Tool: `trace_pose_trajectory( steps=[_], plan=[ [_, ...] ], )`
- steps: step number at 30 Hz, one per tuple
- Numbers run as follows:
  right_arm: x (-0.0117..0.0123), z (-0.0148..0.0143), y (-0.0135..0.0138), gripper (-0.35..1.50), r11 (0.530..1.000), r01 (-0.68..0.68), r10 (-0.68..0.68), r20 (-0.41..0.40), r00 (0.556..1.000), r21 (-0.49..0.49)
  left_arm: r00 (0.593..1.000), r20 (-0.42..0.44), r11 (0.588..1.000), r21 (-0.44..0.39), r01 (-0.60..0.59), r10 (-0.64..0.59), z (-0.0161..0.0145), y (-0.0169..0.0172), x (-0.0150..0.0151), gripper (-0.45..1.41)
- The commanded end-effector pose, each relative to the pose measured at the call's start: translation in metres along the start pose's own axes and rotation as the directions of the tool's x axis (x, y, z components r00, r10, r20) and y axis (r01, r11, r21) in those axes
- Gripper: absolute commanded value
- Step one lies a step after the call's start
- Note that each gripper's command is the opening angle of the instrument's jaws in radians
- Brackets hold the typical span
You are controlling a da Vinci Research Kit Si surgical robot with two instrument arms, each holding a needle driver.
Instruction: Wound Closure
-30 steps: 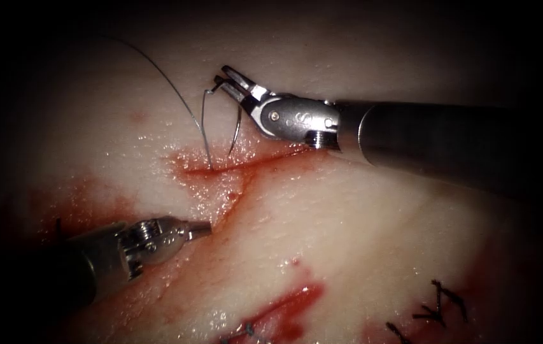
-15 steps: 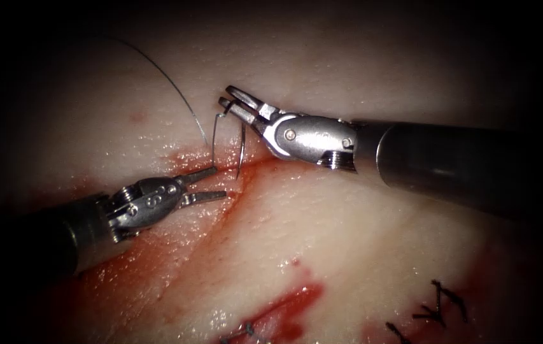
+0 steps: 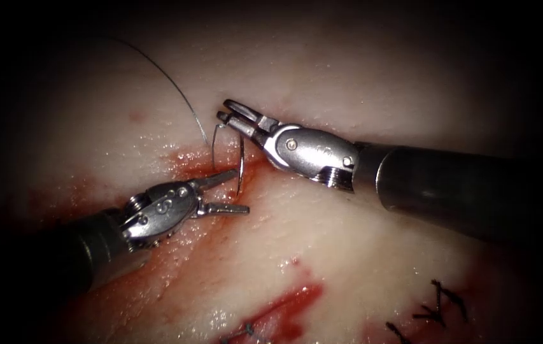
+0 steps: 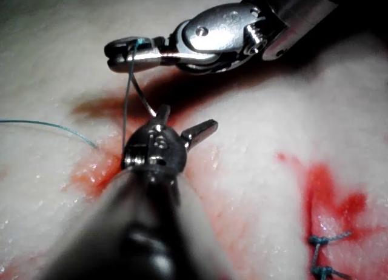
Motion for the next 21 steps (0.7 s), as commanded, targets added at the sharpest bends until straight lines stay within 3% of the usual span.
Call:
trace_pose_trajectory(
  steps=[1, 9, 21],
  plan=[
    [-0.0001, 0.0009, -0.0004, -0.35, 1.000, -0.001, 0.001, -0.006, 1.000, 0.003, 1.000, 0.005, 1.000, 0.015, 0.011, -0.011, 0.0007, -0.0008, 0.0000, 0.86],
    [0.0002, 0.0007, -0.0011, -0.35, 0.999, -0.003, 0.004, -0.034, 0.999, 0.038, 0.997, 0.005, 0.996, 0.046, 0.082, -0.082, 0.0006, -0.0017, -0.0001, 1.06],
    [0.0006, 0.0007, -0.0016, -0.35, 0.998, -0.013, 0.019, -0.081, 0.997, 0.064, 0.986, -0.009, 0.986, 0.008, 0.164, -0.164, 0.0016, -0.0024, -0.0007, 0.96]
  ],
)
